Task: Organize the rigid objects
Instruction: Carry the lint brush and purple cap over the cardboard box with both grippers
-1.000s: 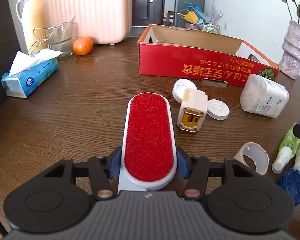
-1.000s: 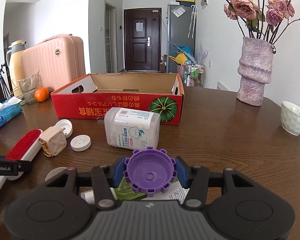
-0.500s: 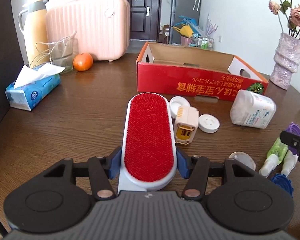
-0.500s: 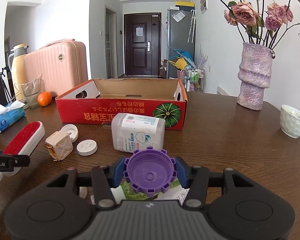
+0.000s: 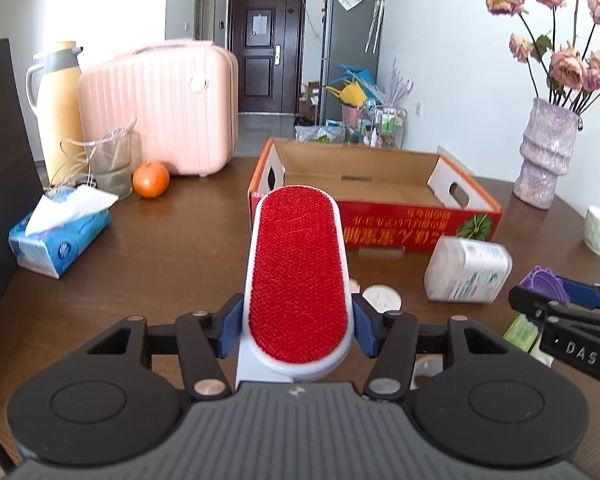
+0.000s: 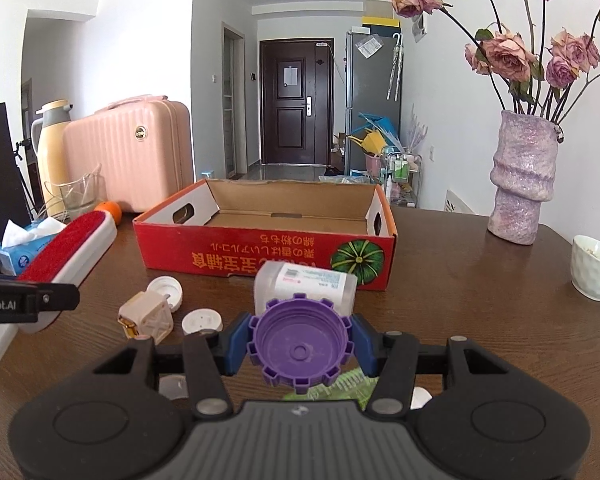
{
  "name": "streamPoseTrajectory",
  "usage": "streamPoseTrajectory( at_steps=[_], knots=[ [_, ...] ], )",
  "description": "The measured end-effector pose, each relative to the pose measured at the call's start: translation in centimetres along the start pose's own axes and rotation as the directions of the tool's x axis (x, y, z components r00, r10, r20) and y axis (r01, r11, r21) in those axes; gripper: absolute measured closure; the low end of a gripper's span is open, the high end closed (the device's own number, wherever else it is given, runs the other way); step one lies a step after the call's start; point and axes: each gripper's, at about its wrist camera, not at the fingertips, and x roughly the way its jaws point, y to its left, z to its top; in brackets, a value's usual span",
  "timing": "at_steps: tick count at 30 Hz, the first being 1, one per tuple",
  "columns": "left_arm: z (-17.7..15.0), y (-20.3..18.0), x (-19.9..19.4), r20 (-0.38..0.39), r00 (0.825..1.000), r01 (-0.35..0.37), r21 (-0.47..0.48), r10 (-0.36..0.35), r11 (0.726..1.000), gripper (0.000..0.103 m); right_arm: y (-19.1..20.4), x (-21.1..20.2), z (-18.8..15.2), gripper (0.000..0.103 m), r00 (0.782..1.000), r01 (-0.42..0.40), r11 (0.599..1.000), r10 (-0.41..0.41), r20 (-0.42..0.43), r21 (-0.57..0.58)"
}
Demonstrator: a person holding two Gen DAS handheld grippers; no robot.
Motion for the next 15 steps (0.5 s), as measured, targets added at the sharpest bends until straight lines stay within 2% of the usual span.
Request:
streamPoseTrajectory(
  at_steps=[15],
  knots=[
    [4.2,-1.7,1.7,0.05,0.998,0.025,0.003,-0.025,1.0,0.046,1.0,1.7,4.8,0.051,0.997,0.014,1.0,-0.013,0.07,-0.007]
  ],
)
